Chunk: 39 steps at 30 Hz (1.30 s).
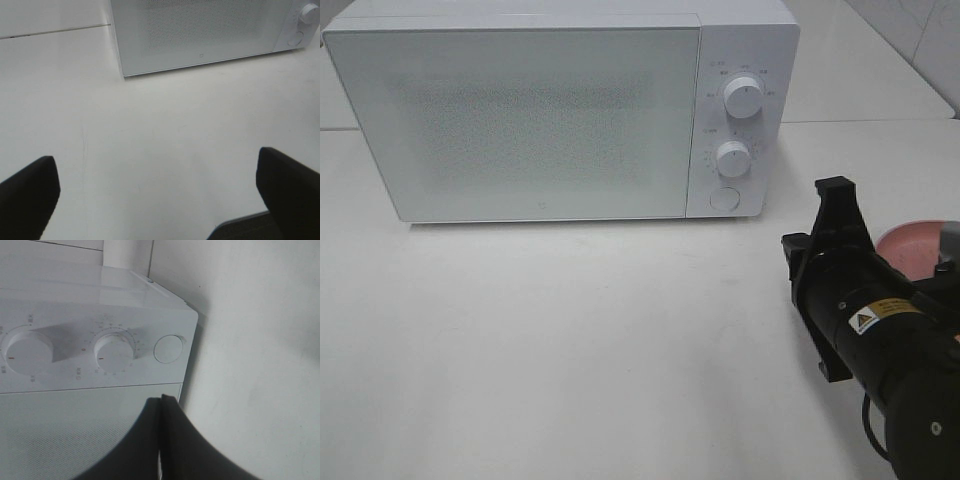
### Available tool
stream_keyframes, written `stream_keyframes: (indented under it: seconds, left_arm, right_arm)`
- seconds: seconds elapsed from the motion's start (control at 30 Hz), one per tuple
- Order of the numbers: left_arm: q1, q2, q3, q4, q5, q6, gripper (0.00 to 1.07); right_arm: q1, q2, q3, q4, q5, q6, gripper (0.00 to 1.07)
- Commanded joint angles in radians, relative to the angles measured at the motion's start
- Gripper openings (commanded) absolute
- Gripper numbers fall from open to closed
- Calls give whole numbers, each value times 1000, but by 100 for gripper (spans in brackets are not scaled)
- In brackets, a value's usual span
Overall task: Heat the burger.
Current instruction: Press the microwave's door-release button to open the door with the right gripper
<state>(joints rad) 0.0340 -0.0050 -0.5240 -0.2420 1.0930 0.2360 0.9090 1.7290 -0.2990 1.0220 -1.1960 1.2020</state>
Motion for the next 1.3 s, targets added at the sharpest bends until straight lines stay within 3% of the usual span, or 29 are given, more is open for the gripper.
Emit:
stream_keyframes:
  seconds: [0.03, 0.23, 0.4, 0.73, 1.3]
  left_arm:
    - [-3, -24, 2, -2, -8, -7, 100]
    - [-3, -24, 2, -2, -8, -7, 100]
    - [-3, -24, 2, -2, -8, -7, 100]
    - [-3, -24, 2, -2, -8, -7, 100]
    - [-3, -20, 2, -2, -8, -7, 100]
  right_arm:
    - [-1, 25, -26, -1, 13, 13, 0]
    - [-19, 106, -84, -35, 19, 73, 0]
    - [-96, 175, -157, -154, 44, 109, 0]
    - [-166, 227, -251, -220, 92, 115, 0]
    - [-246, 327, -388, -234, 129, 161, 0]
